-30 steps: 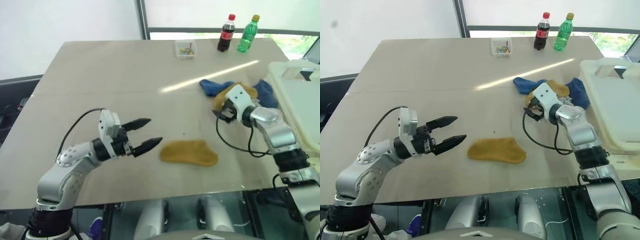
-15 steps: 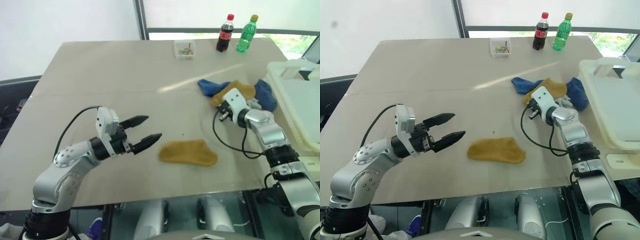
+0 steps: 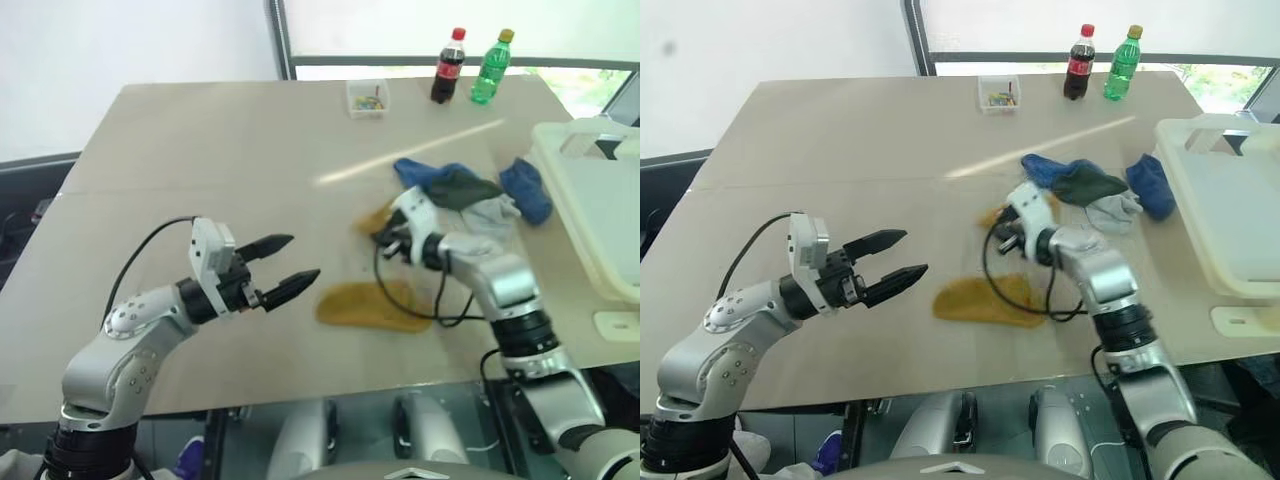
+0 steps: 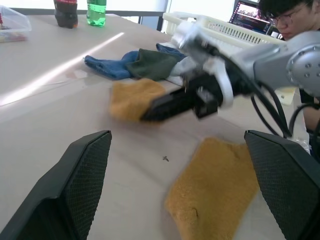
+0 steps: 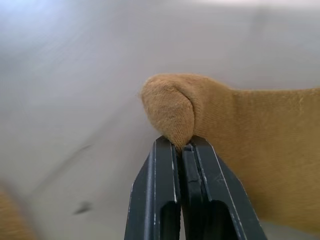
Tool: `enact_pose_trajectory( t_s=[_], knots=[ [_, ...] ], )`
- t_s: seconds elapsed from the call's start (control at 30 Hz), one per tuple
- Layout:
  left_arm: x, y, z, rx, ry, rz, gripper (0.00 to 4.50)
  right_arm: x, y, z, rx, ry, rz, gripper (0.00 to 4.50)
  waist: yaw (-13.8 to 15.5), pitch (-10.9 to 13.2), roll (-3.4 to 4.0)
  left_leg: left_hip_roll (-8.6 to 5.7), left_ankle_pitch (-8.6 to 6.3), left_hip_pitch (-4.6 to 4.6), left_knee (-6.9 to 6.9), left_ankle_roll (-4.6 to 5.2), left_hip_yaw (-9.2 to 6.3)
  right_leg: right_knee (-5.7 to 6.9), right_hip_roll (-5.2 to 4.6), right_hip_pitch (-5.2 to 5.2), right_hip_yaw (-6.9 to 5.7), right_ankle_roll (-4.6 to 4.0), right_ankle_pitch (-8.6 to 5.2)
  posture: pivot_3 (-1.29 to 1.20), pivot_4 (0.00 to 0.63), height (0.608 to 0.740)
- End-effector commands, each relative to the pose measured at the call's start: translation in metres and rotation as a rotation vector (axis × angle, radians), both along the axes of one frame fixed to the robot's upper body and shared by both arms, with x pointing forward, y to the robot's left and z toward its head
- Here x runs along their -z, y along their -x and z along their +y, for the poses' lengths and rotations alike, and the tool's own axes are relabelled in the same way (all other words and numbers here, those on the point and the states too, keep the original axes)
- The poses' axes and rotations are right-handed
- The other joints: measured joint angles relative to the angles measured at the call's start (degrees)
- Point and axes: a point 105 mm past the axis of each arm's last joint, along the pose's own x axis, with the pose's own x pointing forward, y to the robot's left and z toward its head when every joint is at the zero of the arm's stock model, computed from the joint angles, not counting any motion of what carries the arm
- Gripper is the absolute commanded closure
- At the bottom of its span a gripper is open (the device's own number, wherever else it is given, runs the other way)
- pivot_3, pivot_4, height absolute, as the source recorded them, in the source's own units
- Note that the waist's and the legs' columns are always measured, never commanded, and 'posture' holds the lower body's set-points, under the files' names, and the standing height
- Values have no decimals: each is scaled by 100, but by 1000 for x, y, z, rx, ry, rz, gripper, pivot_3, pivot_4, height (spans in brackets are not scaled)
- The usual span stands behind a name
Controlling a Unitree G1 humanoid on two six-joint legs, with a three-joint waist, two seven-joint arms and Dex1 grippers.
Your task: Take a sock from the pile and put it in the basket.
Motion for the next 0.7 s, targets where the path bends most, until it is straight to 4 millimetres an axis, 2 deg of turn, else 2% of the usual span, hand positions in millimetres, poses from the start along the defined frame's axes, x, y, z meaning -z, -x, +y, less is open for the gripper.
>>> enact_pose_trajectory(
  t_s=[0.03,0.13,0.23,0.37,0.5,0.6,0.63,0.7],
  knots=[
    [-12,6,1,18,-4,-45,0,-17,19,35,-143,-100,42,4396,-2,-1,-1,0,0,1,0,0,0,1,0,0,0,0,0,0,150,737],
    [-11,7,3,18,-9,-38,0,-20,27,53,-227,-121,65,4396,-8,0,0,0,0,2,0,0,-1,2,0,0,0,0,0,0,150,737],
    [-10,9,5,12,-13,-27,0,-22,28,60,-267,-117,48,3493,2,0,0,0,0,2,0,0,-2,2,1,-1,-1,0,0,0,150,737],
    [-6,10,11,-17,-12,-6,0,-35,32,54,-289,-144,16,1872,4,0,0,-3,7,-1,0,-13,-2,-1,-2,-1,-2,0,0,0,150,737],
    [6,10,18,-80,8,33,0,-53,35,34,-313,-148,-64,1872,-2,0,1,-2,9,-1,-1,-18,-2,0,-2,-2,-2,0,-1,0,150,737],
    [26,12,23,-124,-35,77,0,-63,35,24,-324,-161,-88,1872,-3,0,0,-1,-2,1,-3,1,-2,-1,-2,-2,-2,0,-1,0,150,737],
    [30,13,23,-133,-46,89,0,-64,31,21,-310,-160,-100,1872,-3,0,0,-1,-2,1,-3,2,-2,-1,-2,-2,-2,0,-1,0,150,737],
    [38,3,24,-196,-80,102,0,-62,3,12,-186,-111,-178,1872,-3,0,0,-1,-3,2,-5,3,-2,0,-2,-2,-3,-2,-2,0,150,737]
  ],
)
